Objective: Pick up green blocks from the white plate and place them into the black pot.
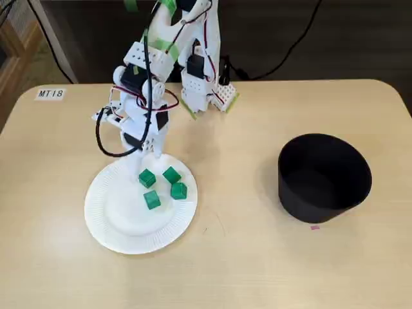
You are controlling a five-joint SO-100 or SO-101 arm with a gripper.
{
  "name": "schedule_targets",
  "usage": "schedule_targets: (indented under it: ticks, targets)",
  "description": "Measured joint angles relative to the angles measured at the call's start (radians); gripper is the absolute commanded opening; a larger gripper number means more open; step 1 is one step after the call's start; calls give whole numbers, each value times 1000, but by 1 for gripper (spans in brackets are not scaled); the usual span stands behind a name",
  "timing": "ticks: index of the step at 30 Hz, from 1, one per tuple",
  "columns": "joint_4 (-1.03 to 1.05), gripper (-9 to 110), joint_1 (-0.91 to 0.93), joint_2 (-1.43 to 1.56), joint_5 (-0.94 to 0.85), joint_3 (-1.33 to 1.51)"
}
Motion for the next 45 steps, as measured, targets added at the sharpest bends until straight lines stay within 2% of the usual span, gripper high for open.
schedule_targets:
  ticks: [7,9,12,20,26,29,33,39,45]
  targets:
    - [-78,23,-11,-58,20,0]
    - [-101,17,-18,-77,31,0]
    - [-150,-2,-21,-103,60,-3]
    - [-232,-2,-21,-117,83,-43]
    - [-235,-2,-61,137,124,-66]
    - [-219,-2,-179,331,209,-95]
    - [-232,-2,-471,514,279,-103]
    - [-360,-2,-959,531,179,-57]
    - [-630,-2,-1150,503,138,141]
